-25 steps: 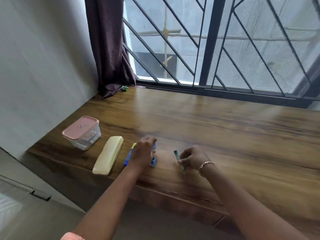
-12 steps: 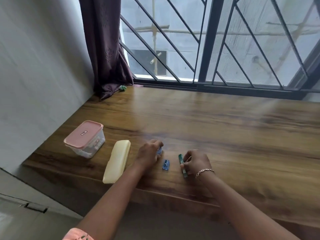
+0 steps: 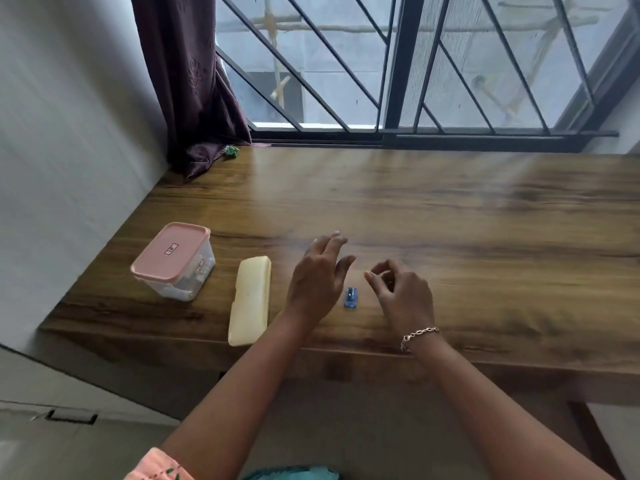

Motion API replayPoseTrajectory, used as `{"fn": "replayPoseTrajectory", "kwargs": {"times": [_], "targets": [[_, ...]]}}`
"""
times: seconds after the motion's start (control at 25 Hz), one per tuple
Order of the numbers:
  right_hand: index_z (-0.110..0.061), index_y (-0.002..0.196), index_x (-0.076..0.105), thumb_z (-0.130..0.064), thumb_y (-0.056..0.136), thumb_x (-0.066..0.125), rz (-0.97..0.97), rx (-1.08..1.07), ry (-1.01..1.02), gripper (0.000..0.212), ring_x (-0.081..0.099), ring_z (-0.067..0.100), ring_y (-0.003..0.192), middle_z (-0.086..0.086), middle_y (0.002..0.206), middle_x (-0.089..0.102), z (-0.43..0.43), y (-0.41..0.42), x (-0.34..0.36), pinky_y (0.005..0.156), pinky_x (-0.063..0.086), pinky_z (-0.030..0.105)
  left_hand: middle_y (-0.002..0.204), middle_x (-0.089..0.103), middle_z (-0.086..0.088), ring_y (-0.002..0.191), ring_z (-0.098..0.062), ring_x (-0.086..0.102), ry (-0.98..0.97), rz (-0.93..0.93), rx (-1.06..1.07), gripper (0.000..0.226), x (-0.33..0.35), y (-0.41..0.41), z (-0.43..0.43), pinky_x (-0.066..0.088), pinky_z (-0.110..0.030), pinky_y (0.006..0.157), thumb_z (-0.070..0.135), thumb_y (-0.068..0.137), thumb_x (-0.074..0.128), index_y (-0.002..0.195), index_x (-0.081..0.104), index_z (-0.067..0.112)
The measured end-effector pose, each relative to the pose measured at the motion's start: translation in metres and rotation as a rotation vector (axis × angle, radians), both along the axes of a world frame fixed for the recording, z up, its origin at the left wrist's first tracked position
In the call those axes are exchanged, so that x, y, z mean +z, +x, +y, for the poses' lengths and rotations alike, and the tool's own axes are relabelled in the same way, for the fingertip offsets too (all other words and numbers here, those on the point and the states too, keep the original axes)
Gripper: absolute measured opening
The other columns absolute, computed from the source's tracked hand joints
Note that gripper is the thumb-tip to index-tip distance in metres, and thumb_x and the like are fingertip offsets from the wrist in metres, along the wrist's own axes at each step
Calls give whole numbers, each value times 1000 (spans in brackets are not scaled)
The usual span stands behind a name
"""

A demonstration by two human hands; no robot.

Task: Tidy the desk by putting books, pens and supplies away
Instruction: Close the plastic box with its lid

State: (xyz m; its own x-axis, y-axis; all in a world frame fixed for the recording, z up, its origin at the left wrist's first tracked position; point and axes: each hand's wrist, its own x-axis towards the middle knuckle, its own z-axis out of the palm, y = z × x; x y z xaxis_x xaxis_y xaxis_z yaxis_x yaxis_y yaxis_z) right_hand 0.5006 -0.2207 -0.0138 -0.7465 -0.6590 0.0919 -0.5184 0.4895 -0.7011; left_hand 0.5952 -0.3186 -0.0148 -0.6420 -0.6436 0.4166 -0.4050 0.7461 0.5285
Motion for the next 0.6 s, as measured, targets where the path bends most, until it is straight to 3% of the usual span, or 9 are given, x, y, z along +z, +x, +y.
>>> {"fn": "replayPoseTrajectory", "kwargs": {"times": [0.12,0.24,0.36,0.6], "targets": [[-15,93,66,-31,85,63,5,20,-45,18,64,19,77,3,85,70,-2,12,1,64,42,24,115,65,-17,102,-31,64,-27,92,4,29,1,2,10,50,-32,83,13,89,59,115,62,1],[-14,94,66,-29,85,63,19,17,-65,18,65,20,79,3,87,70,-1,20,-2,69,46,28,116,65,-17,104,-31,63,-7,67,15,29,-6,11,21,48,-31,85,11,90,58,116,62,1],[-13,96,65,-26,86,62,-3,22,-91,17,65,22,80,5,89,70,7,28,-3,67,41,24,118,62,-16,105,-30,61,39,51,31,30,-12,24,34,47,-30,85,10,91,55,119,59,1],[-10,97,65,-19,86,61,-119,10,-117,14,56,17,74,3,81,62,32,56,-10,63,35,21,116,64,-13,105,-23,60,152,124,70,26,-16,55,68,36,-15,83,13,93,54,116,61,2]]}}
